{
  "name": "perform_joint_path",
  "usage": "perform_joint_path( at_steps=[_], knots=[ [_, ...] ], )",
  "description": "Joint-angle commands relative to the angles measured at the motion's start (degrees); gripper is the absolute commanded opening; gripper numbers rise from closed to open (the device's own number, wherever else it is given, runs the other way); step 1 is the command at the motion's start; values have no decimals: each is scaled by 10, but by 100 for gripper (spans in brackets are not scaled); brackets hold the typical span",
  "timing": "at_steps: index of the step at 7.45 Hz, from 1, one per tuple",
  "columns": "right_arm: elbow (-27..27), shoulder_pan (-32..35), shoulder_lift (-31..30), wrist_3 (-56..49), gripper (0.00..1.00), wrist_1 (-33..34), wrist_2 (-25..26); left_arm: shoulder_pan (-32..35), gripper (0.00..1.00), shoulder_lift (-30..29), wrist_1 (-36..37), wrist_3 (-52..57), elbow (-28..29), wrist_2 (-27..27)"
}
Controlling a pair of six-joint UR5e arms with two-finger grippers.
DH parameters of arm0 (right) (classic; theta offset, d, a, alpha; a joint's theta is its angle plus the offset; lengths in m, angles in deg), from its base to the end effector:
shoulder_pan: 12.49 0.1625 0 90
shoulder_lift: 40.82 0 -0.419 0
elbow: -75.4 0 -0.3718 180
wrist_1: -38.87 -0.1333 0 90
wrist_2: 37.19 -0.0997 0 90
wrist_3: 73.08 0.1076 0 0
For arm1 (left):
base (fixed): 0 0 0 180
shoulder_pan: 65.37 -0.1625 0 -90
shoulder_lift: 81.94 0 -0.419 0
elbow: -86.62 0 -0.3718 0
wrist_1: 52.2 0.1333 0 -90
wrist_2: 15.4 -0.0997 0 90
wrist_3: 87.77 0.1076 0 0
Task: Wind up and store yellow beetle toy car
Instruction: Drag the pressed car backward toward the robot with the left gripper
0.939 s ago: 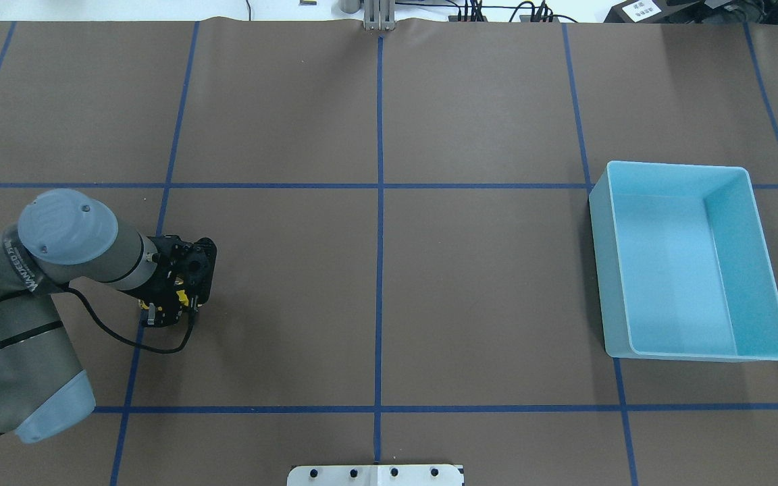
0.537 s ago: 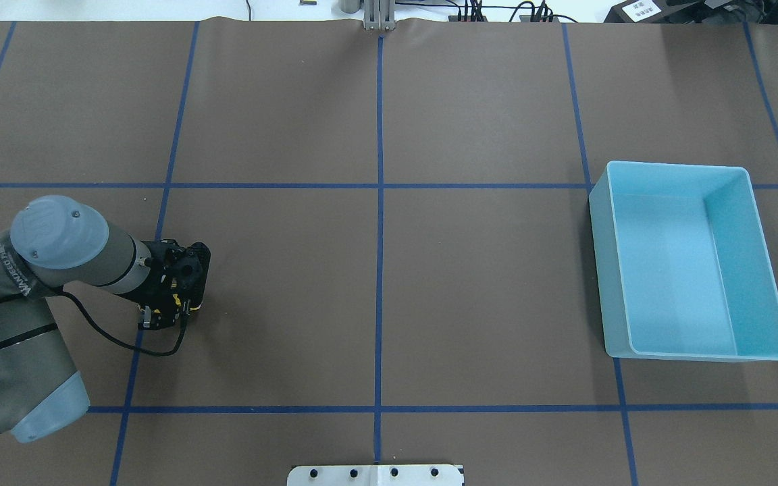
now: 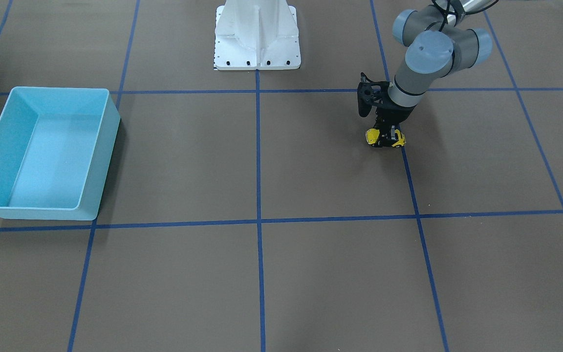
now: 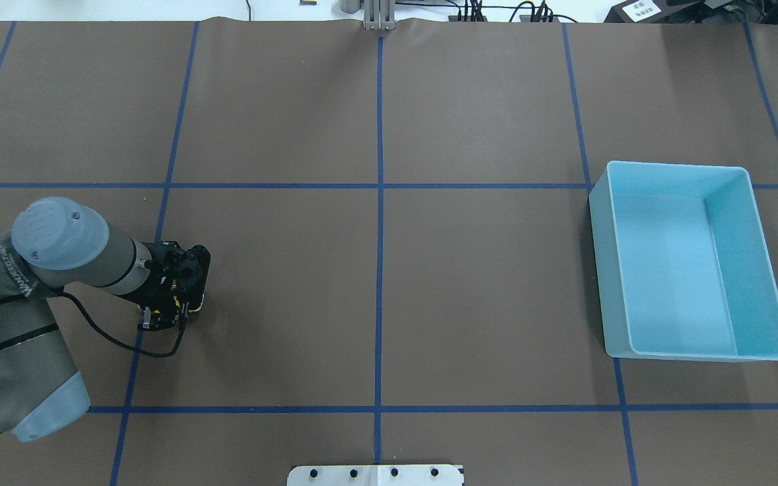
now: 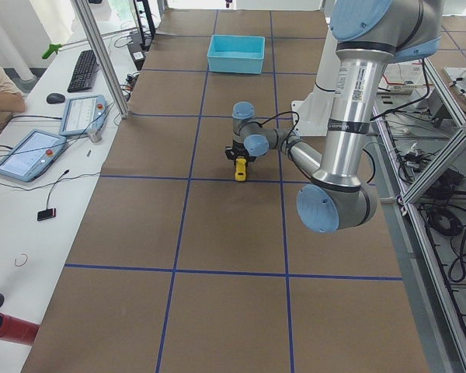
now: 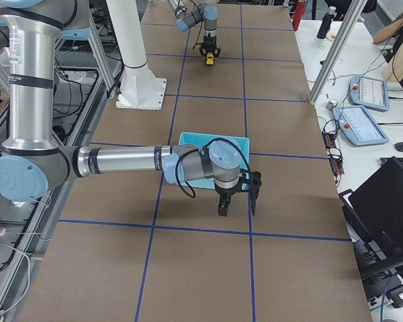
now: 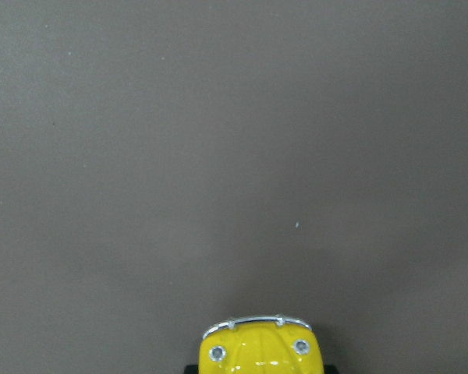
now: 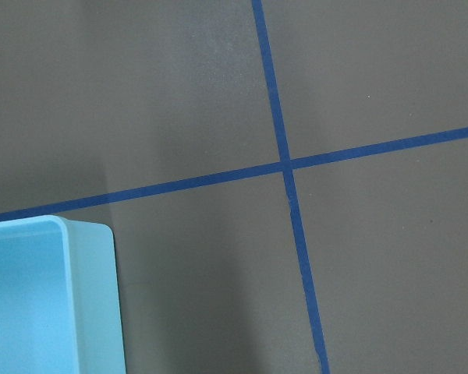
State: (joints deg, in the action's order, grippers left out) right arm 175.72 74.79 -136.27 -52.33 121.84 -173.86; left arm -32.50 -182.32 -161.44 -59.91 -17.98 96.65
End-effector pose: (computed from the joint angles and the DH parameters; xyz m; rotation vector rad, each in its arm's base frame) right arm 0.0339 -0.4456 0.5997 0.0270 -0.8359 0.2116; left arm 0.4145 -0.3784 0.4196 0.7184 0.6083 1.5334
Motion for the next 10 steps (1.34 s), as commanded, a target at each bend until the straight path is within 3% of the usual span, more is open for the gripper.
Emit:
perform_joint_path(
  at_steps=[1, 10],
  knots=[
    [0, 0, 0, 0, 100, 0, 0, 1, 12, 0, 0, 4, 2, 0],
    [-3, 0, -2, 0, 100, 0, 3, 16, 12, 13, -24, 4, 11, 26]
  ],
)
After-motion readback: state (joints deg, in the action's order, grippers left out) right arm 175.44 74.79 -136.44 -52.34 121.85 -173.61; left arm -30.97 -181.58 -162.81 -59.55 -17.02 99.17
